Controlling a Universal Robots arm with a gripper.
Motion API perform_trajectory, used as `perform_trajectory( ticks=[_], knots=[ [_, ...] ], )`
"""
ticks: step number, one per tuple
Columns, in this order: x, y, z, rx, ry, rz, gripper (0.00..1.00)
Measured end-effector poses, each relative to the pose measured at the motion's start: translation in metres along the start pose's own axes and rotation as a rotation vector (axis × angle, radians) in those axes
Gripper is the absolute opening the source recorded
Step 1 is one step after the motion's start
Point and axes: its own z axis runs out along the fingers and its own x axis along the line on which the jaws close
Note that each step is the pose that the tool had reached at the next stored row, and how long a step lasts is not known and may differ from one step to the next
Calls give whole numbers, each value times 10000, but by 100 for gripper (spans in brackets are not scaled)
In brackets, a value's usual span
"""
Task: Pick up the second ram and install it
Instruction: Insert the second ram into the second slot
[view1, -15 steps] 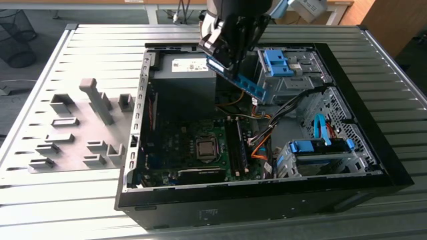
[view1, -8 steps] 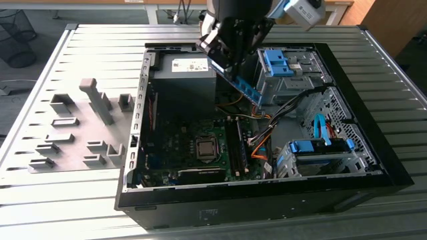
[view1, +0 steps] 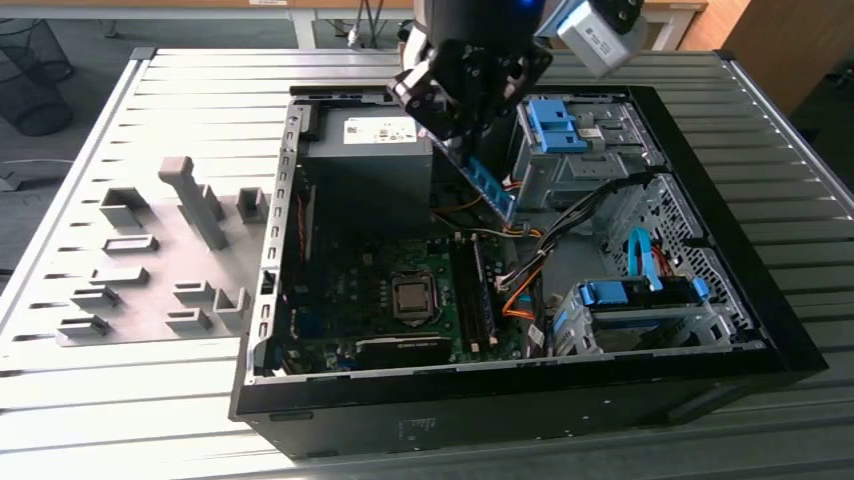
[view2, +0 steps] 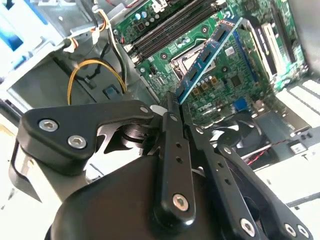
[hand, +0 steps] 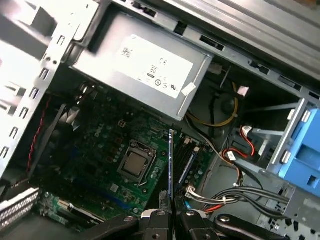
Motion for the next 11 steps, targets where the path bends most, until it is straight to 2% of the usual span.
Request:
perform_trajectory(
  ticks=[11],
  knots=[
    [1,-1,62,28,-23,1999,14]
  ],
)
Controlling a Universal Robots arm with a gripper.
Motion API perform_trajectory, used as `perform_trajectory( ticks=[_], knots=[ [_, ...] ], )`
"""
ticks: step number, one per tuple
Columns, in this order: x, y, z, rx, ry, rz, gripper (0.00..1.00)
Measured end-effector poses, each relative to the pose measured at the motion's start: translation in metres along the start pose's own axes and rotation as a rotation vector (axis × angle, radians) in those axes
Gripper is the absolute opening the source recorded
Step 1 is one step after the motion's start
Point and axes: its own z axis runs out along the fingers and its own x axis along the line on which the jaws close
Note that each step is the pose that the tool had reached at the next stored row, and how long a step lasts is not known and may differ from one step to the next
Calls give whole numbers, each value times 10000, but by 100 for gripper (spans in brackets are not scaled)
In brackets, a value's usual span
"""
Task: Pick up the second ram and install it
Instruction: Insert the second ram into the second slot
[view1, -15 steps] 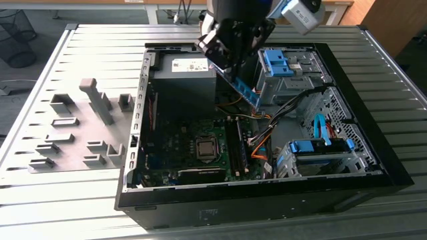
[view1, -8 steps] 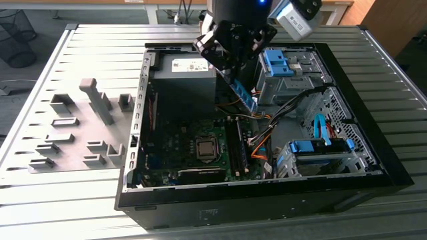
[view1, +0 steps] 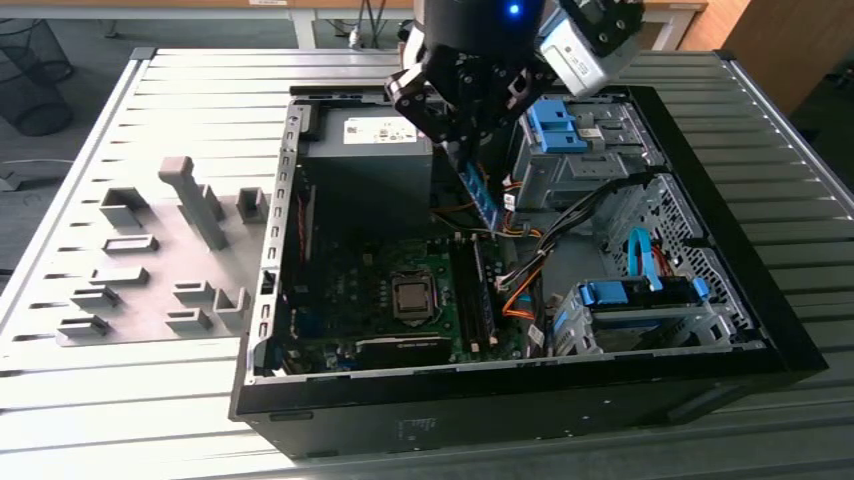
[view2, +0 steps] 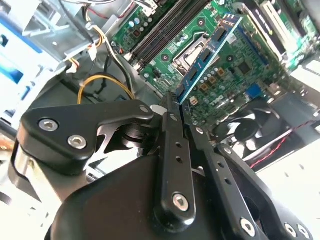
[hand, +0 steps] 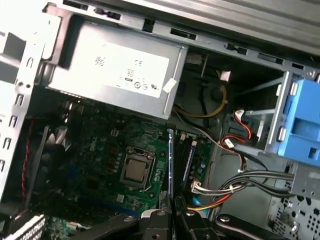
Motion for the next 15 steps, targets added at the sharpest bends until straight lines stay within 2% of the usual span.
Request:
perform_trajectory(
  ticks=[5,11,15],
  knots=[
    [0,0,27,12,-11,911,14],
    [-1,-1,30,14,-12,1038,14],
    [-2,-1,52,22,-19,1629,14]
  ],
)
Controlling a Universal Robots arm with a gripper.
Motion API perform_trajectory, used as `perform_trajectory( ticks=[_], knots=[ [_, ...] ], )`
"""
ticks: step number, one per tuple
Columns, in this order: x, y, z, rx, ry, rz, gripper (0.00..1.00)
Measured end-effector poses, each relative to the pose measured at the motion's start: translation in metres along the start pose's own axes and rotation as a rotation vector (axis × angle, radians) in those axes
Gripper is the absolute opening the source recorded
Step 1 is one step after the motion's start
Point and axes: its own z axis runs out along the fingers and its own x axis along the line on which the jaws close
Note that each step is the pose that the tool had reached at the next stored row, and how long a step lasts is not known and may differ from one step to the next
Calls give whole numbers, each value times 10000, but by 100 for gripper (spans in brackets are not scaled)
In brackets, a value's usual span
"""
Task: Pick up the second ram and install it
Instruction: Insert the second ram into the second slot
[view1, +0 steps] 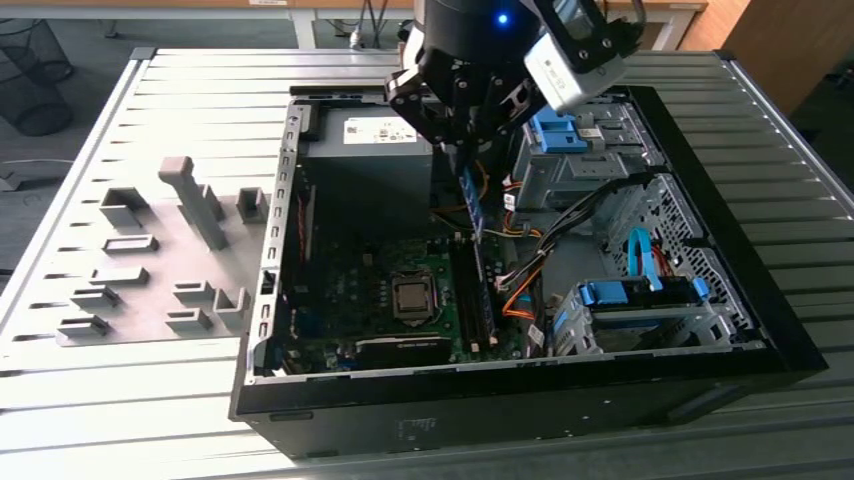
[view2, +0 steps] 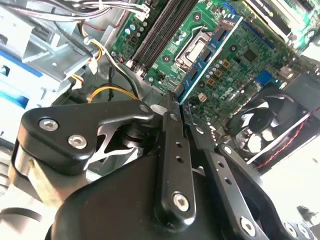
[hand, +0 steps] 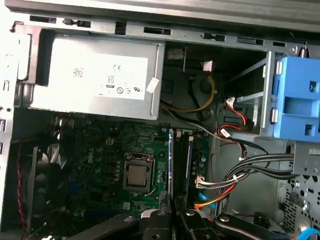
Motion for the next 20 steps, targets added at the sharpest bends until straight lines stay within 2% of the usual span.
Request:
perform_trajectory(
  ticks=[3,9,12,20],
  knots=[
    [-5,-1,24,3,-7,259,14],
    [-59,-5,132,4,-13,281,14],
    [-62,-6,186,4,-13,311,14],
    [-63,-6,195,6,-13,326,14]
  ],
)
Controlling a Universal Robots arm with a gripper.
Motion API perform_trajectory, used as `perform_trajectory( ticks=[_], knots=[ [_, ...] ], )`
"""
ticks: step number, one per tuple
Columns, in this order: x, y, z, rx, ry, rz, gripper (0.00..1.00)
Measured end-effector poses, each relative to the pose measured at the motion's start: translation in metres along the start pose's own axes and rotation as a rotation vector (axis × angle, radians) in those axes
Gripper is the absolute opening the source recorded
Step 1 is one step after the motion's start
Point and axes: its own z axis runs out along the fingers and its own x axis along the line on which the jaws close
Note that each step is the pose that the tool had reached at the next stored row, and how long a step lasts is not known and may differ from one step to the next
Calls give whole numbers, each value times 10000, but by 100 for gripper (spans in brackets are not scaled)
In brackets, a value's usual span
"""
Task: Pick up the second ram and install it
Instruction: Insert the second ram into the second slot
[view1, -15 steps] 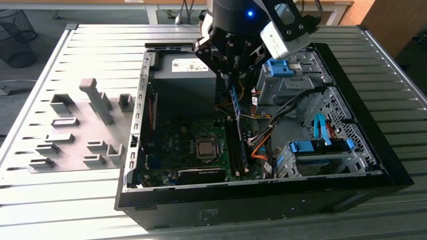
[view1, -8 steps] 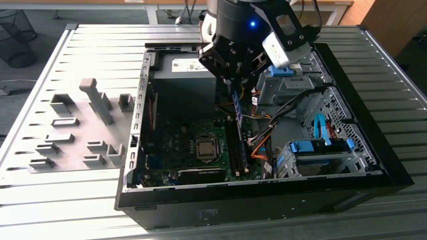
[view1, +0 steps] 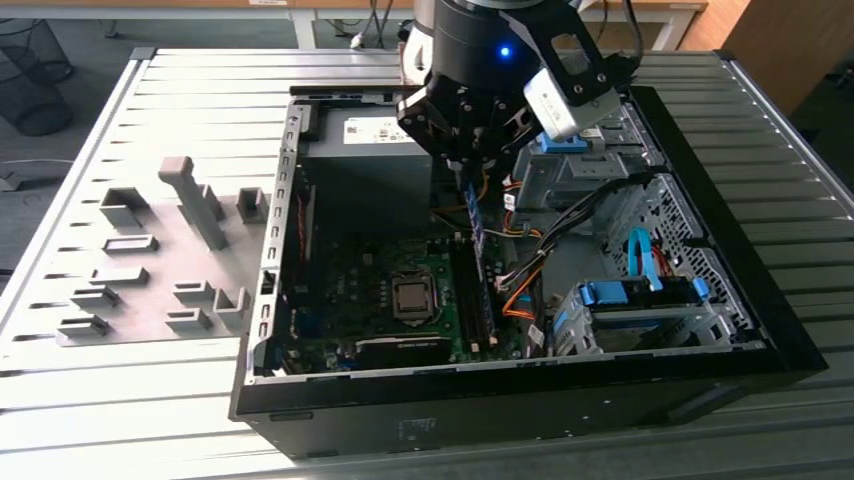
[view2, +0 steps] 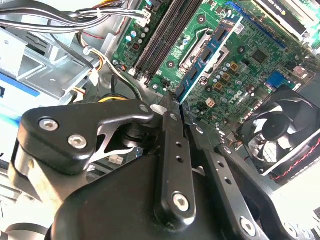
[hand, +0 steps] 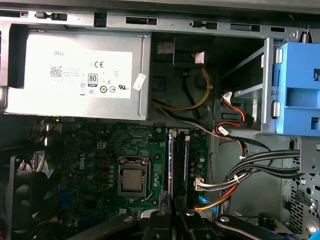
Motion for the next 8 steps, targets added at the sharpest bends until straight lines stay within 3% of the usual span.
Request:
perform_trajectory(
  ticks=[8],
  knots=[
    [0,0,17,-4,-2,1,14]
  ],
)
